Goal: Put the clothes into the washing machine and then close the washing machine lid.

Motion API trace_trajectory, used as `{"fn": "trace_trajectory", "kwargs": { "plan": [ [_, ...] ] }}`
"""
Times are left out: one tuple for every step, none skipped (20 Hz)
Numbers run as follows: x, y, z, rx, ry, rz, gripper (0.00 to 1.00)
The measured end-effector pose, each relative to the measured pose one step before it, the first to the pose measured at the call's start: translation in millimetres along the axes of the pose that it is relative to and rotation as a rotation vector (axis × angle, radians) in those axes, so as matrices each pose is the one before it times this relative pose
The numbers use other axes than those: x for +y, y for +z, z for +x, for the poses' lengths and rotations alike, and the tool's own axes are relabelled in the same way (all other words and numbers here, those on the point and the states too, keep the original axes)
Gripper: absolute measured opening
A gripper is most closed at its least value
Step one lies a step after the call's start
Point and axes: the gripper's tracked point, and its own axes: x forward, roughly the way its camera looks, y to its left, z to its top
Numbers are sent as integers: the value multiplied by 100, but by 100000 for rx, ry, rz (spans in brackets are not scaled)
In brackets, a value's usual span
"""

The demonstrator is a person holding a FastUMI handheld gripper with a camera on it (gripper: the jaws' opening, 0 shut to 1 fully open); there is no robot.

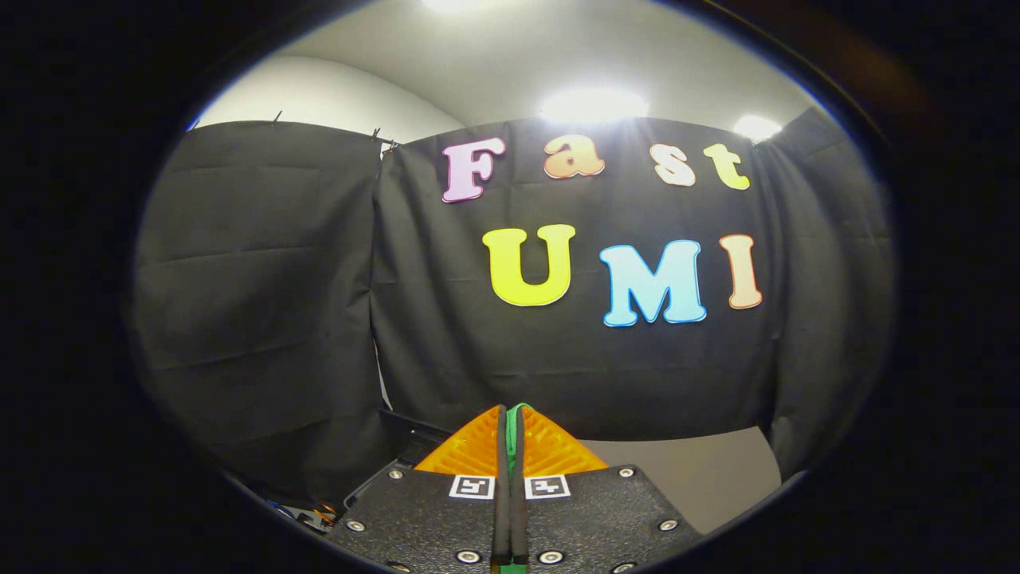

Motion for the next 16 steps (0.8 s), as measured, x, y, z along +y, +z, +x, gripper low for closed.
{"fn": "trace_trajectory", "kwargs": {
  "plan": [
    [1665, -162, 637, 455, -202, -196, 0],
    [1731, -277, 611, 722, 49, 639, 0],
    [1501, -132, 509, 76, 112, 1148, 0],
    [1565, -20, 635, -63, -142, 866, 0],
    [1452, -93, 542, 84, -240, 110, 0],
    [1484, -121, 526, 25, -157, -212, 0],
    [1478, -157, 560, 32, -82, 202, 0],
    [1587, -299, 305, -168, 754, 447, 0],
    [881, -277, 606, -84, -890, 88, 0],
    [492, -389, 322, 455, -1027, -88, 0],
    [778, -554, 560, 1126, 39, 111, 0],
    [864, -694, 767, 1224, 722, 350, 0],
    [641, -642, 652, 1174, 242, -180, 0],
    [451, -408, 324, 567, 116, -530, 0],
    [513, -589, 609, 295, 853, -359, 0],
    [508, -581, 636, 63, 1196, 65, 0]
  ]
}}
